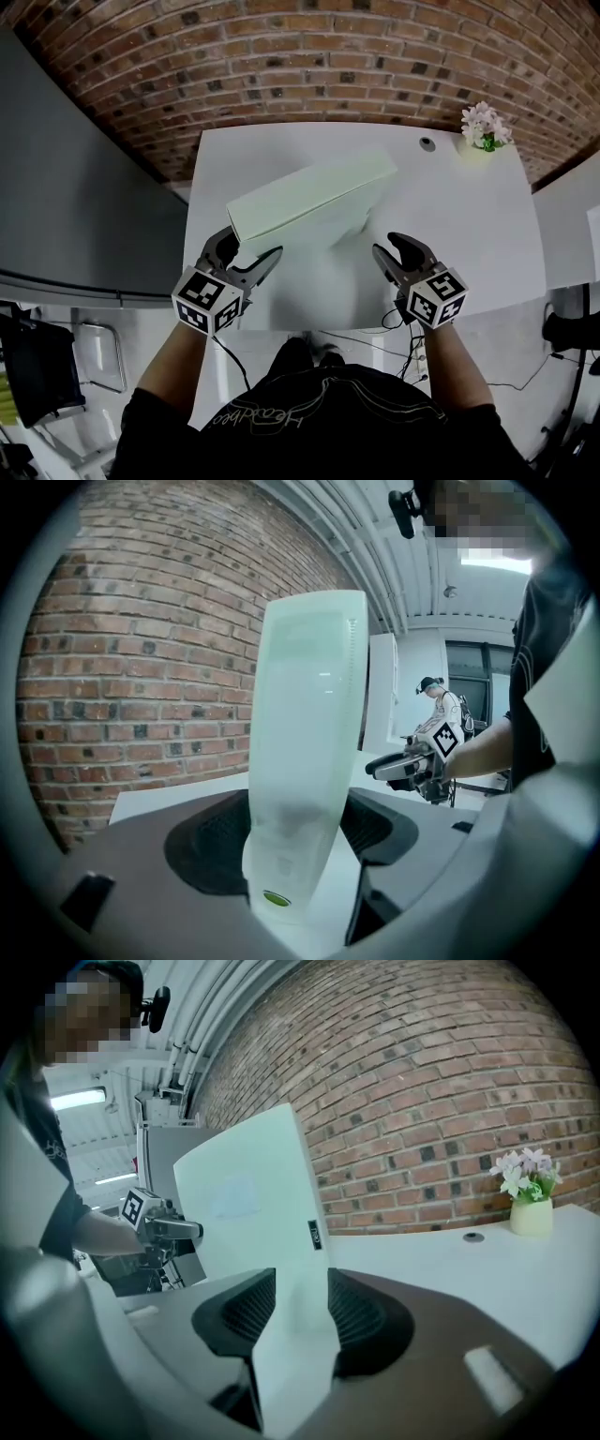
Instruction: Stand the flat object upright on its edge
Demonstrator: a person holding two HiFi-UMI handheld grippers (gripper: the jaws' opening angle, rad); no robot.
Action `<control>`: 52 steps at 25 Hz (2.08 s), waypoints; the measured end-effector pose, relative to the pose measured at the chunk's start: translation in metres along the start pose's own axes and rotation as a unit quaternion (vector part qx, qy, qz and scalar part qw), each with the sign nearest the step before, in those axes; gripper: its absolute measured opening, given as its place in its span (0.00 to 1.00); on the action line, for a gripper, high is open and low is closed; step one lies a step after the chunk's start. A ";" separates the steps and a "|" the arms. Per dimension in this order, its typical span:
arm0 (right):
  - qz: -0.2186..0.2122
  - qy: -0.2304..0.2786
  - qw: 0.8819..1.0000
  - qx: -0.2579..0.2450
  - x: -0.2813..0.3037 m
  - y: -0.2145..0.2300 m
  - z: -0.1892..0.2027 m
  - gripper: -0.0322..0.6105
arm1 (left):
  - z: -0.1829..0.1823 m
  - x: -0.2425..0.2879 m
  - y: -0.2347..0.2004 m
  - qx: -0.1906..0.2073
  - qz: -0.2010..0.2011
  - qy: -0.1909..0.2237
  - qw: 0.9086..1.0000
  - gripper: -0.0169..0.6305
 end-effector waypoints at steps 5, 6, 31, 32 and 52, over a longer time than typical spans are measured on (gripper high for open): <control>-0.014 -0.006 1.000 -0.011 0.000 -0.011 0.008 0.26 | 0.002 -0.005 0.021 -0.019 -0.047 -0.003 0.999 0.49; -0.017 -0.010 1.000 -0.016 0.000 -0.013 0.010 0.26 | 0.003 -0.005 0.026 -0.024 -0.054 -0.006 0.998 0.49; -0.062 -0.010 0.997 -0.047 -0.003 -0.050 0.026 0.06 | -0.007 0.016 0.121 -0.083 -0.193 -0.047 0.977 0.49; -0.063 -0.009 0.997 -0.047 -0.003 -0.051 0.025 0.06 | -0.008 0.017 0.122 -0.085 -0.194 -0.048 0.976 0.49; -0.050 0.004 0.998 -0.036 0.023 -0.041 0.011 0.06 | -0.008 0.021 0.121 -0.094 -0.161 -0.068 0.980 0.49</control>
Point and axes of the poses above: the fingertips, and each gripper's own axes: x forward along the fingers, y to its right, z out of its underside, the point moved 4 cm from there along -x, backward along the fingers, and after that the axes turned 8 degrees about x, right-handed, at the moved point
